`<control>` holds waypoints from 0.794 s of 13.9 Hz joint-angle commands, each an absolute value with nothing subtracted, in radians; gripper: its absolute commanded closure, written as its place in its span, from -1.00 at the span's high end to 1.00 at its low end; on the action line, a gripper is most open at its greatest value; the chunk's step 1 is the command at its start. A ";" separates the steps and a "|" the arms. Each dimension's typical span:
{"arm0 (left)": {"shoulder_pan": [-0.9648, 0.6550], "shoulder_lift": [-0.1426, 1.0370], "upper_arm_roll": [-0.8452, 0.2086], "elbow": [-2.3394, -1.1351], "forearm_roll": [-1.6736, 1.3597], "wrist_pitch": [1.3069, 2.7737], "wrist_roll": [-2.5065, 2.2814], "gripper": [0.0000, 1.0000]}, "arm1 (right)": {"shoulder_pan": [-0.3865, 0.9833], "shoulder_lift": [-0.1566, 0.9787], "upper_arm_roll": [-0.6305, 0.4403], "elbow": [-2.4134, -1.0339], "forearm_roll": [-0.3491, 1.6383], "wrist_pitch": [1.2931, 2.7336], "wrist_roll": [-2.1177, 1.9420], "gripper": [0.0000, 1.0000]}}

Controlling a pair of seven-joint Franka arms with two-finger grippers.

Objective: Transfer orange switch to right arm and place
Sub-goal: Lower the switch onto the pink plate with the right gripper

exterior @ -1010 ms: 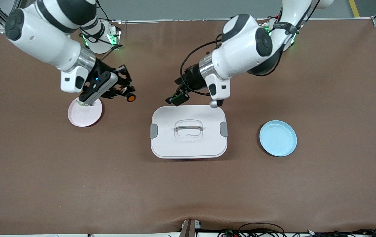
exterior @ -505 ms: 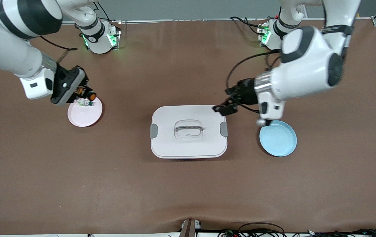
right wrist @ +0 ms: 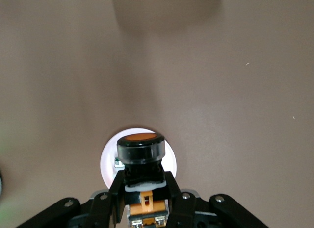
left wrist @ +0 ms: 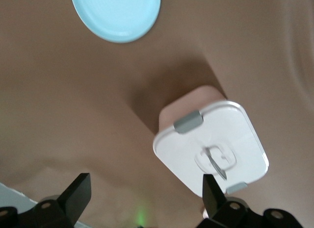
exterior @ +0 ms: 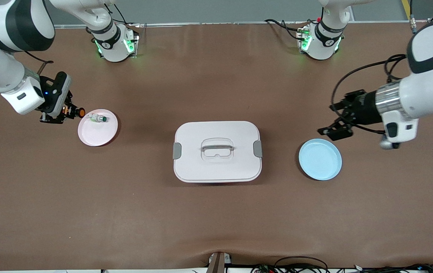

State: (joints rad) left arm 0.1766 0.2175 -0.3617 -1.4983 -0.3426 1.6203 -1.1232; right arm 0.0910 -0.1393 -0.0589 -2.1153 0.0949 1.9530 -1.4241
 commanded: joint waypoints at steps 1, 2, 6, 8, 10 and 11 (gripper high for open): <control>0.251 0.181 -0.370 -1.508 -0.281 1.594 -1.036 1.00 | 0.035 -0.198 -0.041 -2.265 0.068 2.072 -1.524 -1.00; 0.282 0.176 -0.370 -1.506 -0.278 1.582 -0.985 1.00 | 0.022 -0.199 -0.041 -2.310 0.067 2.126 -1.546 -1.00; 0.400 0.158 -0.368 -1.509 -0.272 1.559 -0.757 1.00 | -0.003 -0.190 -0.041 -2.457 0.067 2.334 -1.578 -1.00; 0.434 0.149 -0.354 -1.508 -0.272 1.559 -0.662 1.00 | -0.009 -0.163 -0.041 -2.502 0.067 2.423 -1.580 -1.00; 0.352 0.135 -0.248 -1.505 -0.230 1.559 -0.603 1.00 | -0.032 -0.111 -0.040 -2.517 0.067 2.486 -1.604 -1.00; 0.281 0.130 -0.162 -1.505 -0.213 1.559 -0.583 1.00 | -0.043 -0.079 -0.040 -2.517 0.069 2.503 -1.624 -1.00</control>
State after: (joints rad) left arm 0.3888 0.1634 -0.2731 -1.4982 -0.2568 1.5706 -0.6207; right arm 0.0038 -0.1257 -0.0571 -2.5114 0.0794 2.4631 -1.5779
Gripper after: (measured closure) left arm 0.000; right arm 0.648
